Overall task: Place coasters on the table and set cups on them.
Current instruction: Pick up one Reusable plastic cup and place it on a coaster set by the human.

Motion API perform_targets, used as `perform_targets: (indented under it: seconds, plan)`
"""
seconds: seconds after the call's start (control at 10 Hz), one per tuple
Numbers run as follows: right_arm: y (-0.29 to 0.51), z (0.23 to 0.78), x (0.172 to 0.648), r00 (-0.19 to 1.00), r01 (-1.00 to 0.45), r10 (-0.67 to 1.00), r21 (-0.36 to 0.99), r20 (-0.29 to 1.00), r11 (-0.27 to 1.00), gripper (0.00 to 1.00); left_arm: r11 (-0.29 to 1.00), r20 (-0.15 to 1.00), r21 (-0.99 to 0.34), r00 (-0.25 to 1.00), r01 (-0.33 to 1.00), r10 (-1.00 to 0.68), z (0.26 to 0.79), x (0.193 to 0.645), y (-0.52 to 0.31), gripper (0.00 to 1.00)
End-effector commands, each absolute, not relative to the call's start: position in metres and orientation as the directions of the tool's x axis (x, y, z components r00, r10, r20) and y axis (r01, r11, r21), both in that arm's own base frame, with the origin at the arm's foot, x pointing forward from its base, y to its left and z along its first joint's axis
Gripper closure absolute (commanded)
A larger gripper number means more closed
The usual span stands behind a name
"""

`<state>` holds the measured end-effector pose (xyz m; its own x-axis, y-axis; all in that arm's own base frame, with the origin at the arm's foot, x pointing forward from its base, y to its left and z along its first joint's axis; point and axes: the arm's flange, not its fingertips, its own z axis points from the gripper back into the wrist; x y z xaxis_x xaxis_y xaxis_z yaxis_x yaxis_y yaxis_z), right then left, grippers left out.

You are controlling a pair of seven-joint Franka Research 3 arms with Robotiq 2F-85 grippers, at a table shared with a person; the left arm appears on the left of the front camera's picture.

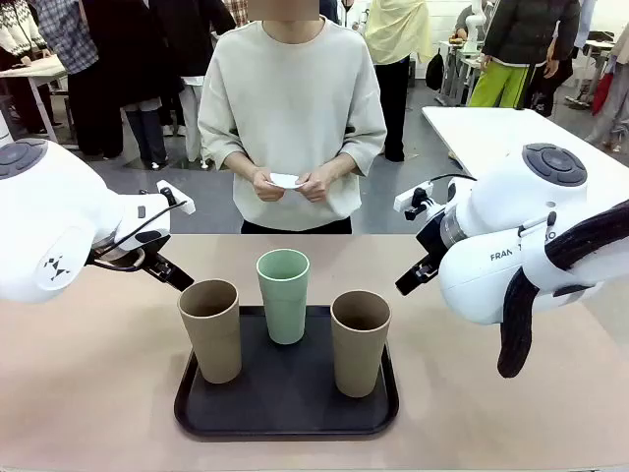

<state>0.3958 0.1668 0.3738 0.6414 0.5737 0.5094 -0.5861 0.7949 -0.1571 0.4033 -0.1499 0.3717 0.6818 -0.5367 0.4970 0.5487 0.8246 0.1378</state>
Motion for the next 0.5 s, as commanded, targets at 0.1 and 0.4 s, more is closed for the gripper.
perform_targets:
  seconds: [0.1,0.4]
  plan:
    - [0.1669,0.3738,0.3958,0.641,-0.586,0.574,-0.157,0.509,0.795,0.00,0.824,0.497,0.138,0.682,0.549,-0.537,0.3717,0.4032,-0.1499,0.00]
    - [0.1669,0.3738,0.3958,0.641,-0.586,0.574,-0.157,0.509,0.795,0.00,0.824,0.497,0.138,0.682,0.549,-0.537,0.3717,0.4032,-0.1499,0.00]
